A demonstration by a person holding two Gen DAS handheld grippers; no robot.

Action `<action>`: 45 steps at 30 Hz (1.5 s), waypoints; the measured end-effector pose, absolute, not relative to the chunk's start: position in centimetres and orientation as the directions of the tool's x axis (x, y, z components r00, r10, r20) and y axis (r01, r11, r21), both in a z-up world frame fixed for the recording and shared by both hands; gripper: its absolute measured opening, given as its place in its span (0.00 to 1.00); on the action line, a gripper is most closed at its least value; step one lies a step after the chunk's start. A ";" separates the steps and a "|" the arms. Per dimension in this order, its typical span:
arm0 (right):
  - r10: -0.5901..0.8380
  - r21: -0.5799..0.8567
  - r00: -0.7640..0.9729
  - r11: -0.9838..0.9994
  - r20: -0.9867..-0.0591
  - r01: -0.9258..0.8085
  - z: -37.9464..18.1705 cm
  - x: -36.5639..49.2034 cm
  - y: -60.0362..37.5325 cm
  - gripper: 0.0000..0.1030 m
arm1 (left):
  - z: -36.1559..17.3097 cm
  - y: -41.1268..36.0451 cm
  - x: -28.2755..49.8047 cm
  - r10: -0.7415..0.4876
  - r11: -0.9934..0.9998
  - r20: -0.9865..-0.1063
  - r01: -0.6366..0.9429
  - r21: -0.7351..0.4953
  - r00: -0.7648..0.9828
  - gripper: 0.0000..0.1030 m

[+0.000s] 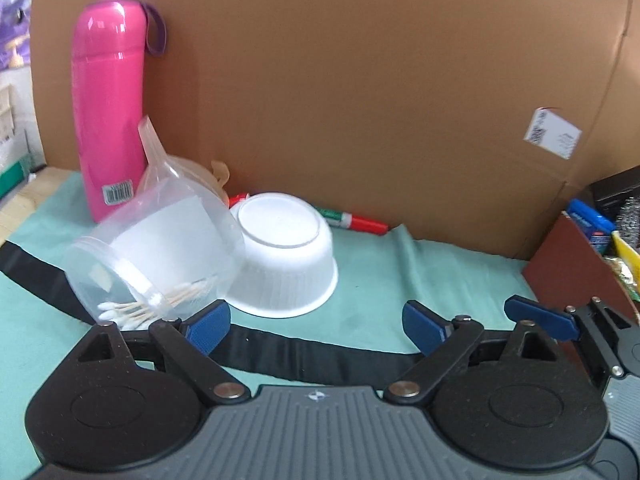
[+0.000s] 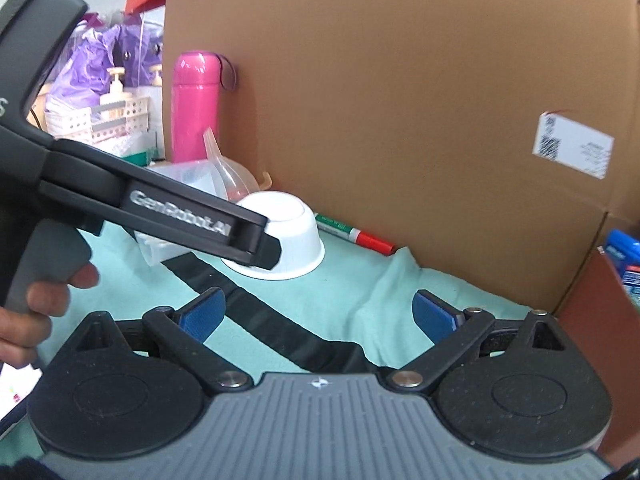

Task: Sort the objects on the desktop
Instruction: 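Move the left gripper toward the white plastic bowl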

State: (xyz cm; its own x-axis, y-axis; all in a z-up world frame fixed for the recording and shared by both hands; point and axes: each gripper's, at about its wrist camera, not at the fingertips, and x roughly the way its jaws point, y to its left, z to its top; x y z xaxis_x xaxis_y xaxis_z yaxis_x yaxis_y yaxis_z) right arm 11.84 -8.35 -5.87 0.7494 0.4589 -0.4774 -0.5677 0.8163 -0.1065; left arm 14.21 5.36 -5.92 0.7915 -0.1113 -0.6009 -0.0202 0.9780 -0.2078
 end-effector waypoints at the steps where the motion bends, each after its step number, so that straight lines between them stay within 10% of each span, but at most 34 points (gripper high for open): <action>1: 0.461 -0.106 0.744 0.813 -0.483 -0.573 -6.1 12.3 -8.1 0.95 | -6.2 5.6 14.6 -0.103 0.978 -0.605 -0.031 -0.207 0.790 0.91; 23: 0.587 0.001 0.601 0.716 -0.542 -0.698 -9.0 19.9 -3.5 0.95 | -7.2 8.2 17.3 -0.105 0.959 -0.631 -0.089 -0.268 0.768 0.89; 36: 0.539 -0.075 0.616 0.715 -0.574 -0.695 -9.1 19.5 -5.2 0.95 | -5.8 5.6 18.3 0.036 0.999 -0.552 -0.016 0.041 0.833 0.98; 45: 0.563 -0.154 0.574 0.621 -0.594 -0.769 -9.3 19.4 -1.9 0.95 | -7.9 7.2 21.5 -0.043 0.999 -0.696 0.030 -0.031 0.717 0.95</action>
